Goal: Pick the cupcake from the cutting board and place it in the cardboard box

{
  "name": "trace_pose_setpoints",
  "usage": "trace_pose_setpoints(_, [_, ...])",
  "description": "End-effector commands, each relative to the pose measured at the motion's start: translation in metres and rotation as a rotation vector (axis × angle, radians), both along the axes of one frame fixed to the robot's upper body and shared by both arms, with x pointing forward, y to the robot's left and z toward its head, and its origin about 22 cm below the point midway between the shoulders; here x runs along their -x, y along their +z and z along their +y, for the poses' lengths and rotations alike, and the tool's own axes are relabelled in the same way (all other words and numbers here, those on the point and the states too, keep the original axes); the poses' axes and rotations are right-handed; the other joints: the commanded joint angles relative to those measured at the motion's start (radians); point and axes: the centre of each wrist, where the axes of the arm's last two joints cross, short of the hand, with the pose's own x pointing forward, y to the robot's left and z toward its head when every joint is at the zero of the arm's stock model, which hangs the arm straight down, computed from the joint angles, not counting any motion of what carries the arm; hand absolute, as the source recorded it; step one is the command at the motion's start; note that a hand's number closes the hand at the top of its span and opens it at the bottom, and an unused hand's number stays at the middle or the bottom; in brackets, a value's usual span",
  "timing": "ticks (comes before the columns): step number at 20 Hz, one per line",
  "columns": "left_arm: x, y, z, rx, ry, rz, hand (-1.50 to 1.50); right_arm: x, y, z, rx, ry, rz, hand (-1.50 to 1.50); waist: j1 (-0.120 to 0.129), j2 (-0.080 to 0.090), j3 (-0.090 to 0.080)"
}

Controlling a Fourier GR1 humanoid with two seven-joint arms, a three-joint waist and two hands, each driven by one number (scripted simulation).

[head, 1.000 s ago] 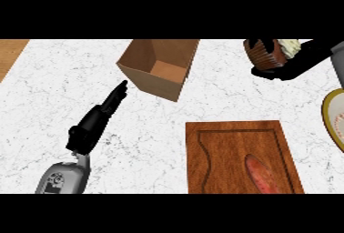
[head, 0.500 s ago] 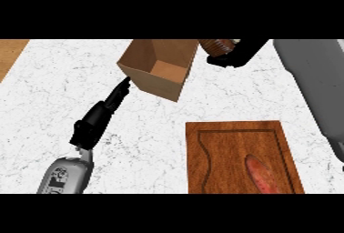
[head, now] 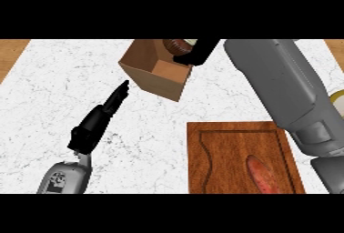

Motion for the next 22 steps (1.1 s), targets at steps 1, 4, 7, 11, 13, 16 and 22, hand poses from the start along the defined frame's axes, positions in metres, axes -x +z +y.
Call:
trace_pose_setpoints(1, [0.005, -0.012, -0.003, 0.01, 0.008, 0.009, 0.0, -0.001, -0.028, 0.018, 0.049, -0.013, -0.053, 1.5, -0.005, -0.001, 0.0])
trace_pose_setpoints(4, [-0.006, 0.009, -0.015, 0.01, 0.003, -0.003, 0.0, -0.005, -0.052, 0.038, 0.095, -0.03, -0.03, 1.5, 0.006, 0.003, 0.0])
trace_pose_setpoints(7, [-0.006, -0.003, -0.008, -0.002, -0.021, -0.011, 0.0, -0.008, -0.083, 0.041, 0.103, -0.068, 0.129, 1.5, 0.017, 0.01, 0.0])
trace_pose_setpoints(11, [-0.003, 0.014, -0.021, -0.003, -0.013, -0.026, 0.0, -0.011, -0.085, 0.043, 0.168, -0.048, 0.297, -1.5, 0.01, 0.003, 0.0])
trace_pose_setpoints(13, [0.006, -0.005, -0.012, -0.012, -0.019, -0.015, 0.0, -0.008, -0.108, 0.049, 0.19, -0.049, 0.283, -1.5, 0.019, 0.007, 0.0])
trace_pose_setpoints(16, [-0.013, 0.019, -0.016, -0.009, -0.024, -0.027, 0.0, -0.011, -0.106, 0.052, 0.072, -0.014, 0.346, -1.5, 0.03, 0.014, 0.0])
trace_pose_setpoints(22, [-0.01, 0.008, -0.002, -0.005, -0.01, -0.019, 0.0, -0.021, -0.111, 0.02, -0.297, -0.007, 0.582, -1.5, 0.023, 0.013, 0.001])
